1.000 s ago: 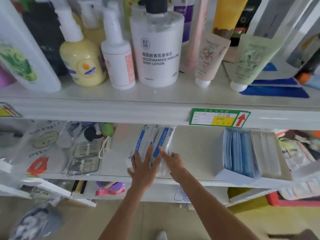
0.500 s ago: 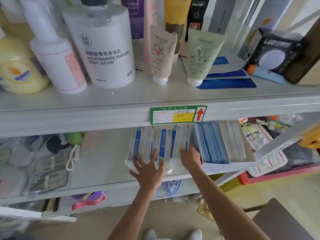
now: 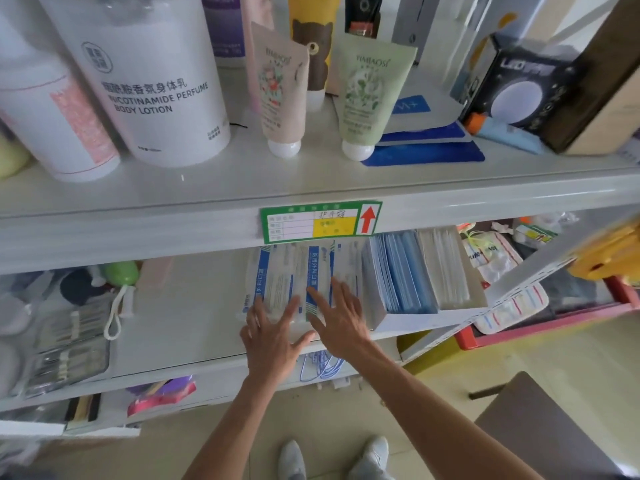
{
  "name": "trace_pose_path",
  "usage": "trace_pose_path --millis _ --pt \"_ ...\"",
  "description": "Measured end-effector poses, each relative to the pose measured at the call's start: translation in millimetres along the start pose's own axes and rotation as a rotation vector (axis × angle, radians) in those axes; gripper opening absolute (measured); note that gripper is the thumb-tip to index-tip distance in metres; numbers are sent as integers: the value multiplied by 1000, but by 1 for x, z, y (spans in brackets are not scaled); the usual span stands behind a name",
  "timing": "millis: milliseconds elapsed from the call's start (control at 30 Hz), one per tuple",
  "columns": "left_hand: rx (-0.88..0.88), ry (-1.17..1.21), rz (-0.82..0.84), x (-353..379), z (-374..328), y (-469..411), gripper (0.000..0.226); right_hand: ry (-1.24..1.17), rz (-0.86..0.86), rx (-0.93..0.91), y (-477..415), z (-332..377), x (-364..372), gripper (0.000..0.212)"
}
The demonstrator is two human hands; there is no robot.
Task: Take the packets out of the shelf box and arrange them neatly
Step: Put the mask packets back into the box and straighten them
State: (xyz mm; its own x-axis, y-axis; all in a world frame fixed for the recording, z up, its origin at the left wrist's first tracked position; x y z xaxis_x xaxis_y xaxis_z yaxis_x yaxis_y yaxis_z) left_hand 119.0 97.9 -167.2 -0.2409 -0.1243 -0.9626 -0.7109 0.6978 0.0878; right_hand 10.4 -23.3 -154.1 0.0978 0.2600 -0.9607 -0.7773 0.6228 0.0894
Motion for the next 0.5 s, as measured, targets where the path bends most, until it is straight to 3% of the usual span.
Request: trace_pose_path --millis 167,500 --pt "2 -44 38 7 -16 2 84 -11 76 87 5 -22 -1 60" --pt "-91 57 378 -30 -23 25 81 -143 253 21 28 -24 -38 74"
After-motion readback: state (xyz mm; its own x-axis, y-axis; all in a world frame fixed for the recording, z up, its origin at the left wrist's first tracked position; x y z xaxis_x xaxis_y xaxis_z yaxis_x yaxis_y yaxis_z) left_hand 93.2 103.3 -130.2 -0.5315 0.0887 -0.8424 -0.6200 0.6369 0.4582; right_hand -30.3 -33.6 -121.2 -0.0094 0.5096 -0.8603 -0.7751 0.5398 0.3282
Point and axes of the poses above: each hand's wrist, its own y-axis away from the middle knuckle, its own x-axis out of the palm, z = x × y, the point moved 3 cm from there along -y, towards the middle knuckle, and after that the axes turned 5 degrees about -x, right-handed, at the moved point
